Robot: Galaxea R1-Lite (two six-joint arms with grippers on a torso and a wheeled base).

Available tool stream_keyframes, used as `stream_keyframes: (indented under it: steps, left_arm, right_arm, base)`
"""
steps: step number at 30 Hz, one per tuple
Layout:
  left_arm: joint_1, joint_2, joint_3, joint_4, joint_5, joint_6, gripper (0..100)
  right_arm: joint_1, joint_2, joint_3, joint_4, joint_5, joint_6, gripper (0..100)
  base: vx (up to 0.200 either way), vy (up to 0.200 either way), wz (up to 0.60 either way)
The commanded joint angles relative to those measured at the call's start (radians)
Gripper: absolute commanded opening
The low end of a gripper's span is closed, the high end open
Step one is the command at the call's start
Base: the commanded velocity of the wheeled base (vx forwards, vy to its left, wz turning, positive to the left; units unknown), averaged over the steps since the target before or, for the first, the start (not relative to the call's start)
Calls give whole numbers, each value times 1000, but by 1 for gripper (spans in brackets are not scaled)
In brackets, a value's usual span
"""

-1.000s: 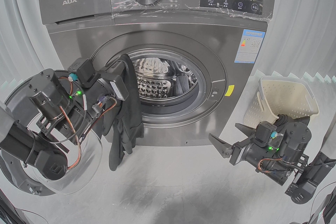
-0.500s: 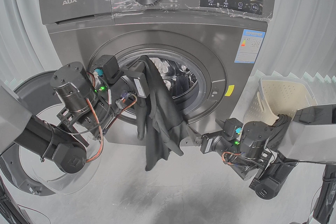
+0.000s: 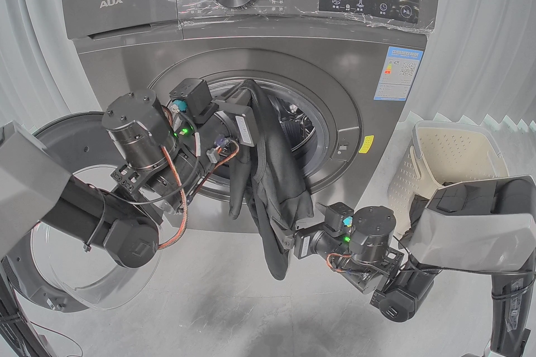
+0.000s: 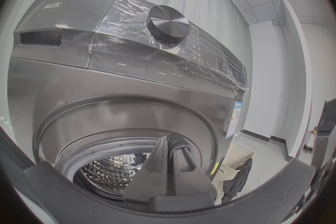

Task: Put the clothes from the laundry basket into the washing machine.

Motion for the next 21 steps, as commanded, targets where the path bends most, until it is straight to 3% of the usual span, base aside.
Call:
stream_keyframes:
  steps: [1,14,21]
  left_arm:
    - [-11,20,-21,-2,-1,0,0]
    - [-15,15,-27,-5,-1,2,0]
    - [-15,-45,-13,-4,-1,0,0]
  right_arm:
    - [6,39,-62,16,1,-9,100]
    - [-10,96,-284,150,0,-12,100]
    - [-20,161,-407,161,-3,-22,100]
  base:
    - [0,0,0]
    - [0,0,0]
    - [0,0,0]
